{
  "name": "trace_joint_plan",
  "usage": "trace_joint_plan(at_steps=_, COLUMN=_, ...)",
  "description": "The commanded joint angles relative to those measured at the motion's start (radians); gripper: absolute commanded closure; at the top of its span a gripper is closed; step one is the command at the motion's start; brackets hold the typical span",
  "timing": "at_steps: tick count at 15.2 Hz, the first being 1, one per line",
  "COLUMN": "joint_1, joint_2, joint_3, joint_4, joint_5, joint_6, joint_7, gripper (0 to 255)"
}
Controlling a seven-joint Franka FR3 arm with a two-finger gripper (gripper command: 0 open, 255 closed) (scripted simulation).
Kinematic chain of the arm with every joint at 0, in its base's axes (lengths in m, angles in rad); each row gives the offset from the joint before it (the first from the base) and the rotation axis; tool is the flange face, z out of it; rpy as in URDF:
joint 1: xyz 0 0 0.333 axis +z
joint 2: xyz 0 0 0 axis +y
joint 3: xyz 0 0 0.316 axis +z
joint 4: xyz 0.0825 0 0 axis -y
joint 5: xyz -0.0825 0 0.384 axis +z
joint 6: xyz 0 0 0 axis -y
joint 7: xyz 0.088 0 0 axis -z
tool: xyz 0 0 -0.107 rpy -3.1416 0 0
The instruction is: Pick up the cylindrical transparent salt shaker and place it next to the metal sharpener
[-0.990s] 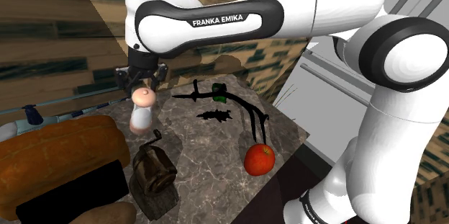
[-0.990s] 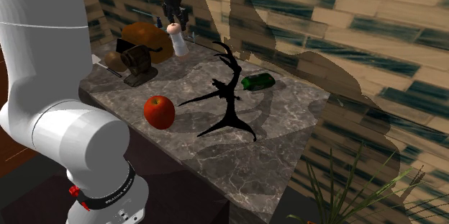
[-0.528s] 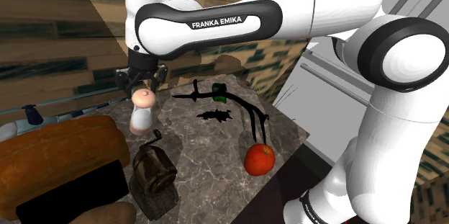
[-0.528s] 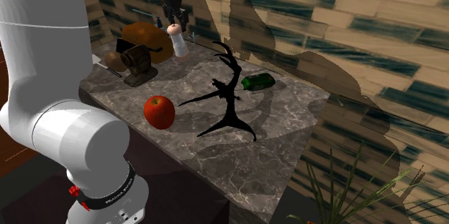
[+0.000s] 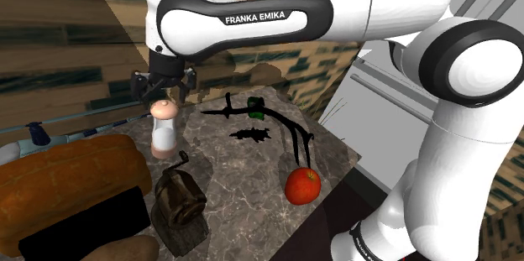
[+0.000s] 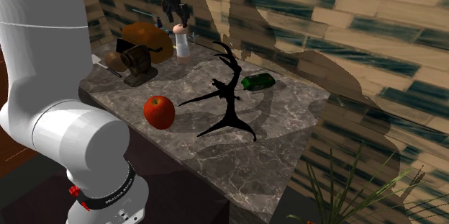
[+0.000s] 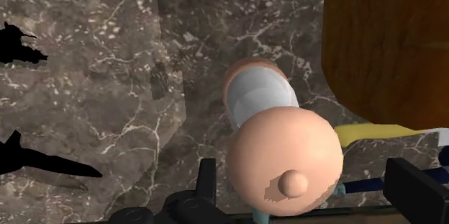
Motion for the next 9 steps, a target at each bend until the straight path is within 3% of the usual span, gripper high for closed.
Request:
trace_joint_plan(at_steps=1, joint_1=-0.001, joint_2=-0.028, joint_3=0.004, joint_4=0.024, joint_5=0.009, joint_6=-0.051, joint_7=-0.004, gripper=0)
trace_joint_plan(at_steps=9, joint_1=-0.001, joint_2=-0.035, joint_3=0.006, joint_4=0.040, joint_5=0.012, joint_6=-0.074, joint_7=-0.006, gripper=0)
